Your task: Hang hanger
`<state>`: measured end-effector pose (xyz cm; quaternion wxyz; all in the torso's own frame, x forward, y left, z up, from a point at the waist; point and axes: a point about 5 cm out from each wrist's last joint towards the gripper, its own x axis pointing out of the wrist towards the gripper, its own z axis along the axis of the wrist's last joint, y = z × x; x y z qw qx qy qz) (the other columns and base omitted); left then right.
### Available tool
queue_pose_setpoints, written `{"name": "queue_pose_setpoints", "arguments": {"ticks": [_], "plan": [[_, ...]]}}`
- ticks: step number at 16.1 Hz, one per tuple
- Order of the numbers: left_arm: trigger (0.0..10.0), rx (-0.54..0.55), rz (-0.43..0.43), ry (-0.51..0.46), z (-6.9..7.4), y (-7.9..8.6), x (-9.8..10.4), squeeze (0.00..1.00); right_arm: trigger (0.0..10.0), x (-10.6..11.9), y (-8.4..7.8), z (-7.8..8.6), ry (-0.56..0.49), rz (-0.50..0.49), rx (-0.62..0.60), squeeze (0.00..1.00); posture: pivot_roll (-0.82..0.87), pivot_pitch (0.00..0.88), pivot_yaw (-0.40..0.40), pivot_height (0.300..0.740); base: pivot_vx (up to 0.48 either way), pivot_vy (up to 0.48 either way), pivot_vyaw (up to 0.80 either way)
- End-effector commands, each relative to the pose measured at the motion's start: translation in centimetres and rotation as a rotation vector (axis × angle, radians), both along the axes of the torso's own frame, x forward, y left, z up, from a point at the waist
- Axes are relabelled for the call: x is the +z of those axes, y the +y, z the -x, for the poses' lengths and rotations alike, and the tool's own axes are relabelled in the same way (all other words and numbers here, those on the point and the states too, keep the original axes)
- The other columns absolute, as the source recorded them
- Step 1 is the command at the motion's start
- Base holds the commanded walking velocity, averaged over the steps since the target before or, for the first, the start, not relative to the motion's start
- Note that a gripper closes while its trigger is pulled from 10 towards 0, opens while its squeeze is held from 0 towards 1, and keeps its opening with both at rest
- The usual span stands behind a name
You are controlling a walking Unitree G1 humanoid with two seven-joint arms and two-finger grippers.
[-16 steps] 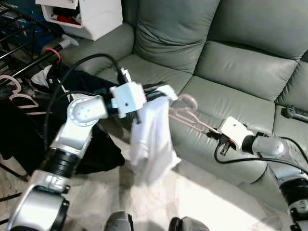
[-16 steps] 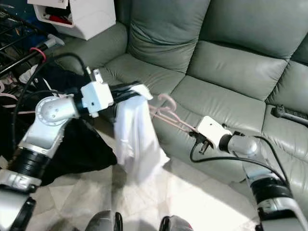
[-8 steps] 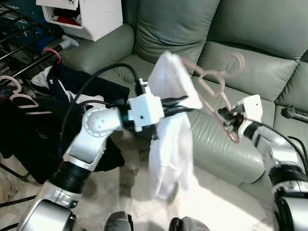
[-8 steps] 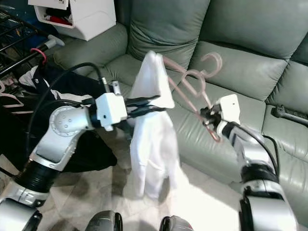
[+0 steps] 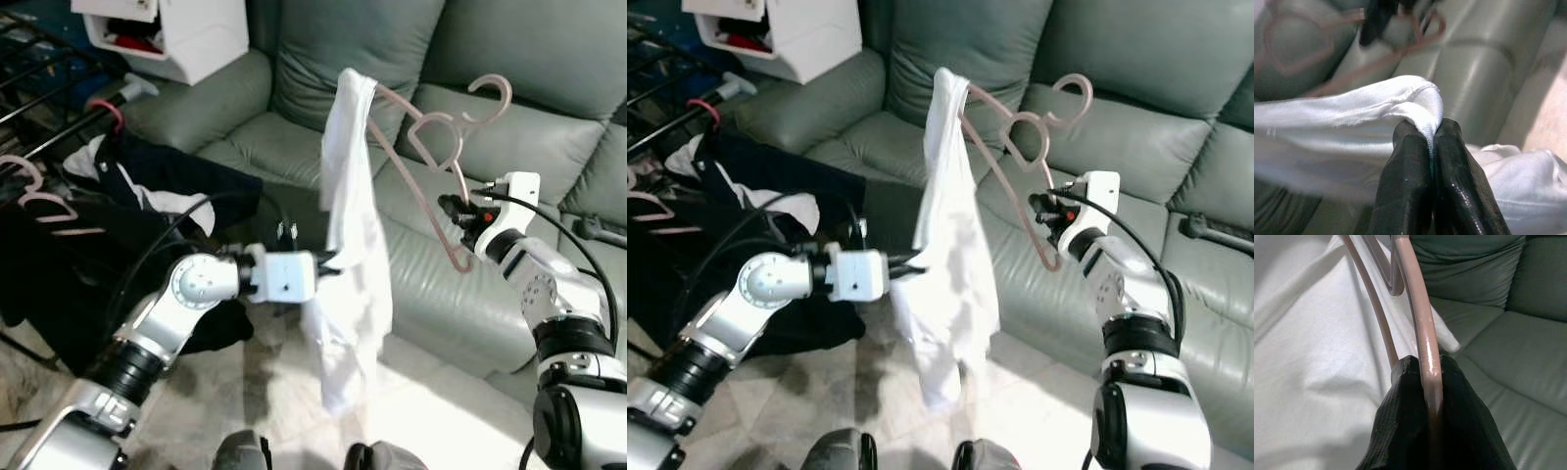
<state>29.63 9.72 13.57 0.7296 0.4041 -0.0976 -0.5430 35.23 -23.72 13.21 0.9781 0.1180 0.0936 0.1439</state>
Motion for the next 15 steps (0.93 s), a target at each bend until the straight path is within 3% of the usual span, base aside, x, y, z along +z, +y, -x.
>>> {"name": "queue_pose_setpoints", "arguments": {"ticks": [1,3,5,7,10,13,15], "plan": [[10.0,0.0,-0.113,-0.008,0.1,0.5,-1.6,0.0,10.0,2.4,-0.2,-0.5,-0.092,-0.075,-0.038,0.0,-0.03,0.069,0.017,0.74,0.0,0.0,0.0],[10.0,0.094,-0.193,-0.04,-0.7,1.9,-3.0,0.0,10.0,3.7,1.1,-0.8,-0.114,-0.202,-0.024,0.0,-0.04,0.069,0.016,0.74,0.0,0.0,0.0],[10.0,0.154,-0.185,-0.09,-1.6,2.3,-2.9,0.0,10.0,4.6,2.2,-0.8,-0.131,-0.278,0.002,0.0,-0.04,0.068,0.012,0.74,0.0,0.0,0.0],[10.0,0.313,-0.084,-0.293,-3.9,2.8,-0.6,0.0,10.0,8.0,4.0,-1.3,-0.229,-0.555,0.023,0.0,-0.04,0.062,0.008,0.74,0.0,0.0,0.0],[10.0,0.428,0.067,-0.467,-5.1,2.9,2.4,0.0,10.0,11.0,4.8,-1.7,-0.332,-0.756,0.056,0.0,-0.04,0.052,0.002,0.74,0.0,0.0,0.0],[10.0,0.458,0.178,-0.562,-5.1,2.9,3.4,0.0,10.0,12.7,4.7,-2.2,-0.397,-0.781,0.052,0.0,-0.04,0.041,-0.001,0.74,0.0,0.0,0.0],[10.0,0.491,0.255,-0.654,-4.4,3.5,4.0,0.0,10.0,12.9,3.5,-2.6,-0.409,-0.729,-0.011,0.0,-0.03,0.034,-0.006,0.74,0.0,0.0,0.0]]}}
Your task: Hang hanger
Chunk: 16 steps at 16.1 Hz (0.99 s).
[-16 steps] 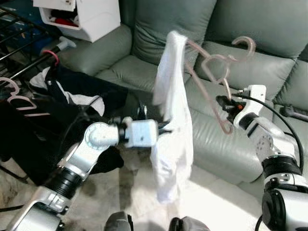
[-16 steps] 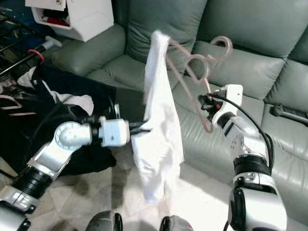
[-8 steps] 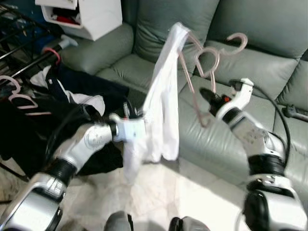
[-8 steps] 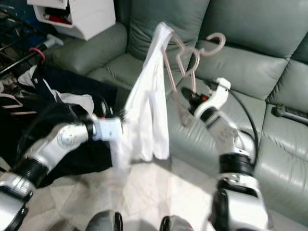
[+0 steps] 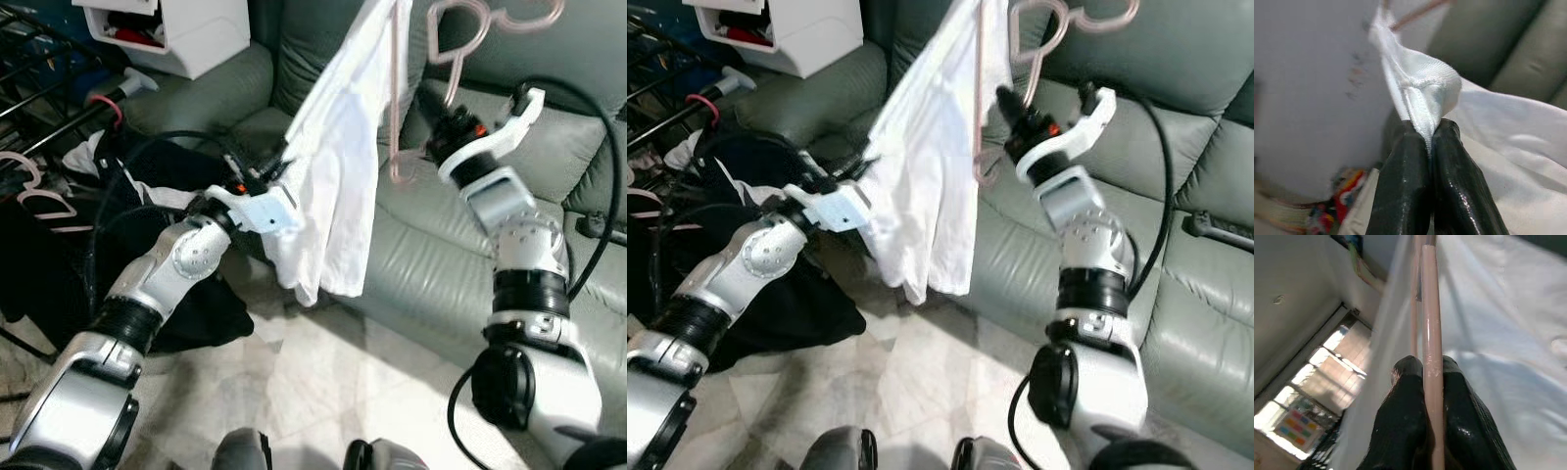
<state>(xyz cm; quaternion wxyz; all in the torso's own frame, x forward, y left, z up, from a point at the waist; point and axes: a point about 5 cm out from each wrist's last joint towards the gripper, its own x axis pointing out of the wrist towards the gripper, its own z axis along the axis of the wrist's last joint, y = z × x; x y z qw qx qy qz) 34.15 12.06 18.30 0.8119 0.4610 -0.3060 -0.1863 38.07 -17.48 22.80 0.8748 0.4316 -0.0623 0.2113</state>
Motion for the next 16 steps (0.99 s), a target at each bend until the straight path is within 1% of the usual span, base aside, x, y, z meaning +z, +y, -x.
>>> {"name": "queue_pose_setpoints", "arguments": {"ticks": [1,2,3,4,5,6,7,8,9,10,12,13,14,15,16], "plan": [[10.0,0.04,0.001,-0.022,0.4,1.3,-0.5,0.0,10.0,2.9,-3.2,0.0,-0.111,-0.051,-0.158,0.0,-0.03,0.034,-0.009,0.74,0.0,0.0,0.0],[10.0,0.048,0.037,-0.03,0.5,1.6,-0.2,0.0,10.0,1.8,-3.4,-0.2,-0.028,-0.038,-0.165,0.0,-0.03,0.033,-0.014,0.74,0.0,0.0,0.0],[10.0,0.054,0.044,-0.036,0.5,1.8,-0.1,0.0,10.0,0.8,-3.1,0.1,0.009,0.02,-0.136,0.0,-0.03,0.034,-0.016,0.74,0.0,0.0,0.0],[10.0,0.065,0.032,-0.054,0.4,2.1,0.0,0.0,10.0,-0.6,-2.3,0.8,0.039,0.089,-0.066,0.0,-0.03,0.034,-0.016,0.74,0.0,0.0,0.0],[10.0,0.077,0.018,-0.077,0.3,2.4,0.1,0.0,10.0,-1.7,-1.9,1.5,0.067,0.102,-0.028,0.0,-0.03,0.037,-0.019,0.74,0.0,0.0,0.0],[10.0,0.08,0.032,-0.081,0.2,2.6,0.3,0.0,10.0,-2.9,-1.7,2.1,0.121,0.063,0.006,0.0,-0.04,0.038,-0.019,0.74,0.0,0.0,0.0],[10.0,0.083,0.037,-0.087,0.1,2.8,0.6,0.0,10.0,-4.1,-1.1,3.1,0.153,0.09,0.052,0.0,-0.04,0.038,-0.016,0.74,0.0,0.0,0.0],[10.0,0.082,0.034,-0.087,0.0,2.8,0.6,0.0,10.0,-5.0,-0.5,3.8,0.167,0.141,0.106,0.0,-0.04,0.04,-0.014,0.74,0.0,0.0,0.0],[10.0,0.071,0.011,-0.094,-0.1,2.9,1.0,0.0,10.0,-6.7,0.6,5.6,0.172,0.27,0.208,0.0,-0.04,0.044,-0.007,0.74,0.0,0.0,0.0],[10.0,0.065,-0.003,-0.103,-0.2,2.9,1.3,0.0,10.0,-7.5,0.9,6.3,0.185,0.3,0.239,0.0,-0.05,0.045,-0.005,0.74,0.0,0.0,0.0],[10.0,0.051,-0.01,-0.106,-0.4,3.1,1.8,0.0,10.0,-8.8,0.9,7.0,0.243,0.323,0.262,0.0,-0.04,0.046,-0.002,0.74,0.0,0.0,0.0],[10.0,0.017,-0.026,-0.106,-0.6,3.2,2.4,0.0,10.0,-9.9,1.2,8.4,0.246,0.431,0.362,0.0,-0.04,0.046,-0.002,0.74,0.0,0.0,0.0],[10.0,-0.006,-0.045,-0.102,-0.6,3.1,2.6,0.0,10.0,-10.2,1.3,9.3,0.229,0.496,0.433,0.0,-0.04,0.047,-0.002,0.74,0.0,0.0,0.0],[10.0,-0.025,-0.057,-0.094,-0.6,3.0,2.7,0.0,10.0,-10.4,1.5,9.9,0.222,0.536,0.481,0.0,-0.04,0.048,-0.002,0.74,0.0,0.0,0.0],[10.0,-0.051,-0.095,-0.072,-0.7,3.1,2.7,0.0,10.0,-10.9,1.0,10.7,0.233,0.627,0.53,0.0,-0.04,0.049,-0.003,0.74,0.0,0.0,0.0]]}}
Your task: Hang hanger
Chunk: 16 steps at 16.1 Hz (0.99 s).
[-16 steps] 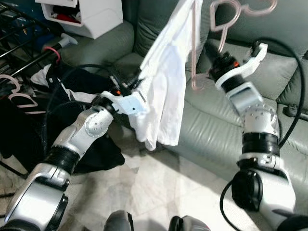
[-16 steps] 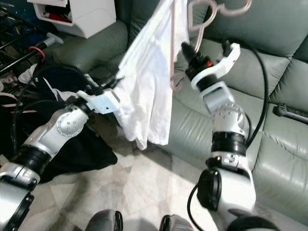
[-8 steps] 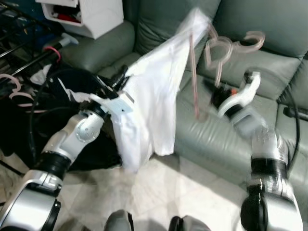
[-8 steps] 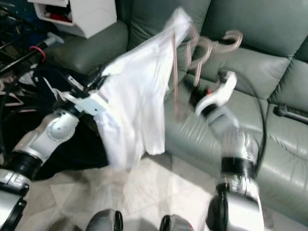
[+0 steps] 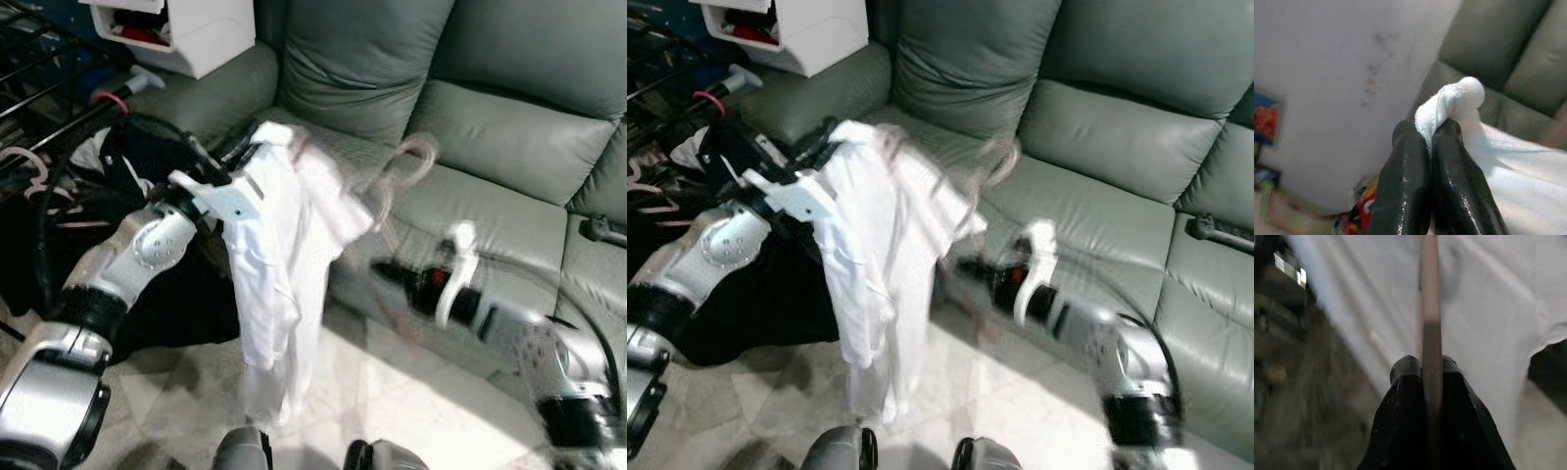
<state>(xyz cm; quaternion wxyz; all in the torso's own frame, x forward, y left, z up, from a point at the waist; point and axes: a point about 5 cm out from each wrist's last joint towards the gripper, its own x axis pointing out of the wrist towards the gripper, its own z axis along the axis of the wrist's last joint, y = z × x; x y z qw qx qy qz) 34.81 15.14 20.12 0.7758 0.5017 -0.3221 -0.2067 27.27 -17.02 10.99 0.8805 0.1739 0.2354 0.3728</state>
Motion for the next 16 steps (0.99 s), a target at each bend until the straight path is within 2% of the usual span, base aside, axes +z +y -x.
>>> {"name": "queue_pose_setpoints", "arguments": {"ticks": [1,3,5,7,8,9,11,12,13,16], "plan": [[10.0,-0.019,-0.028,-0.011,-0.3,0.3,1.0,0.0,10.0,0.4,-0.4,0.3,-0.038,0.069,0.059,0.0,-0.04,0.049,-0.003,0.74,0.0,0.0,0.0],[10.0,-0.008,-0.056,-0.009,-0.6,0.8,1.5,0.0,10.0,0.1,-1.5,0.7,-0.039,0.138,0.084,0.0,-0.03,0.053,-0.002,0.74,0.0,0.0,0.0],[10.0,-0.035,-0.124,0.022,-0.8,1.5,1.8,0.0,10.0,0.3,-3.6,1.8,-0.082,0.259,0.195,0.0,-0.04,0.057,0.003,0.74,0.0,0.0,0.0],[10.0,-0.071,-0.165,0.07,-0.6,1.4,1.2,0.0,10.0,0.6,-4.1,2.3,-0.092,0.29,0.246,0.0,-0.04,0.057,0.003,0.74,0.0,0.0,0.0],[10.0,-0.096,-0.23,0.135,-0.5,1.4,0.1,0.0,10.0,0.8,-4.8,2.6,-0.102,0.333,0.3,0.0,-0.04,0.06,0.007,0.74,0.0,0.0,0.0],[10.0,-0.115,-0.339,0.234,-0.3,1.8,-1.4,0.0,10.0,1.0,-6.1,2.5,-0.147,0.434,0.328,0.0,-0.04,0.061,0.008,0.74,0.0,0.0,0.0],[10.0,-0.112,-0.434,0.331,-0.3,2.4,-2.6,0.0,10.0,1.3,-7.0,2.1,-0.194,0.511,0.333,0.0,-0.04,0.061,0.01,0.74,0.0,0.0,0.0],[10.0,-0.048,-0.606,0.498,-0.5,4.0,-4.5,0.0,10.0,1.7,-7.6,1.7,-0.256,0.579,0.353,0.0,-0.04,0.057,0.017,0.74,0.0,0.0,0.0],[10.0,-0.008,-0.703,0.582,-0.4,5.1,-5.4,0.0,10.0,1.8,-7.7,1.6,-0.288,0.615,0.387,0.0,-0.04,0.056,0.02,0.74,0.0,0.0,0.0],[10.0,-0.029,-0.647,0.509,-0.8,3.9,-5.0,0.0,10.0,1.2,-7.3,2.2,-0.278,0.603,0.461,0.0,-0.04,0.055,0.021,0.74,0.0,0.0,0.0]]}}
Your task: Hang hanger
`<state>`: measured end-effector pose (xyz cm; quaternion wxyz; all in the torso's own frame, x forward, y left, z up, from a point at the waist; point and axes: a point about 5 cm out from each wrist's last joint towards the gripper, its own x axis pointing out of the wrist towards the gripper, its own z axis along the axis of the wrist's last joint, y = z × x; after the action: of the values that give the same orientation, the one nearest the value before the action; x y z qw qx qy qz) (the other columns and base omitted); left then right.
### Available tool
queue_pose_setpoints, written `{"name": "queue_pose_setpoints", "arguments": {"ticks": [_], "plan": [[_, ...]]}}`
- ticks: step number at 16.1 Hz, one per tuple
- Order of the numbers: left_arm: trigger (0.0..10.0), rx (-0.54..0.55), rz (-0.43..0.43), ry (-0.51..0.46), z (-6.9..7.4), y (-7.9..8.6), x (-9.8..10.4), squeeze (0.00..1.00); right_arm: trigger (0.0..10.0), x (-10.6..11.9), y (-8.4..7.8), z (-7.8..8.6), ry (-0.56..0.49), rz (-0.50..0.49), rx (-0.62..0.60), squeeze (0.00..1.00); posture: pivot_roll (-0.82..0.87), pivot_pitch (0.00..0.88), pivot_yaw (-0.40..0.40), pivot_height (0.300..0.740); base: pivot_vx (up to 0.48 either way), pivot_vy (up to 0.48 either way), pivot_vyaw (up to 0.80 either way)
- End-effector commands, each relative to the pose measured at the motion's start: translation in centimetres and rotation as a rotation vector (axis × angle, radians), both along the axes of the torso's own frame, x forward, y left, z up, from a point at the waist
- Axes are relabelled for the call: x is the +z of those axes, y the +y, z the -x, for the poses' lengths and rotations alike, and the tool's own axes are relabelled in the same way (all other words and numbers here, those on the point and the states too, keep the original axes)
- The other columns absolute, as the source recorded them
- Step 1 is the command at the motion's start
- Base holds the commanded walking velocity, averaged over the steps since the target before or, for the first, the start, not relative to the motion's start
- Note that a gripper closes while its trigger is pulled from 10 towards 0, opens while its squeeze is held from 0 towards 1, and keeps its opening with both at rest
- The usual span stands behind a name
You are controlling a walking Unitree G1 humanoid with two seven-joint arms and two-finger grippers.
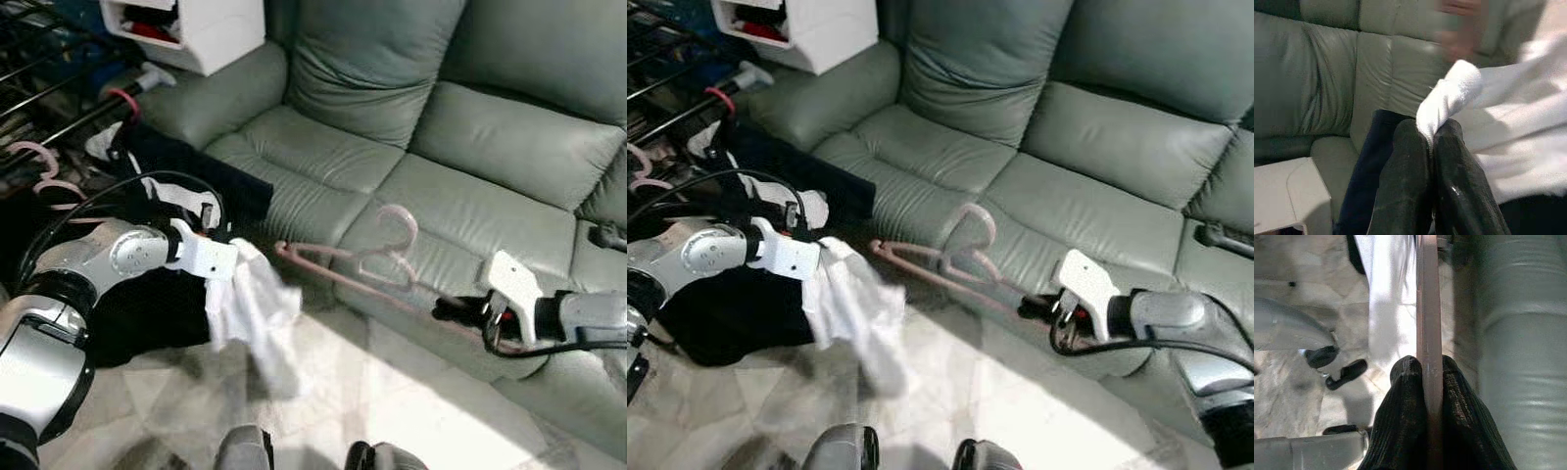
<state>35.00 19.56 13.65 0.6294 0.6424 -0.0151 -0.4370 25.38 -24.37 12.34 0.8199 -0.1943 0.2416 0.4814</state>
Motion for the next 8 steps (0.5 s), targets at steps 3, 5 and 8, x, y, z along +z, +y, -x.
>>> {"name": "queue_pose_setpoints", "arguments": {"ticks": [3,5,8], "plan": [[10.0,-0.061,0.081,-0.1,-0.8,-1.5,2.5,0.0,10.0,-0.9,-0.3,1.2,0.081,0.017,0.079,0.0,-0.04,0.057,0.014,0.74,0.0,0.0,0.0],[10.0,-0.061,0.102,-0.087,-1.0,-1.7,3.0,0.0,10.0,-1.7,-1.3,1.4,0.11,0.039,0.084,0.0,-0.05,0.055,0.007,0.74,0.0,0.0,0.0],[10.0,-0.032,0.127,0.029,-1.1,-1.6,3.0,0.0,10.0,-2.3,-1.8,0.8,0.059,0.101,0.071,0.0,-0.05,0.054,-0.007,0.74,0.0,0.0,0.0]]}}
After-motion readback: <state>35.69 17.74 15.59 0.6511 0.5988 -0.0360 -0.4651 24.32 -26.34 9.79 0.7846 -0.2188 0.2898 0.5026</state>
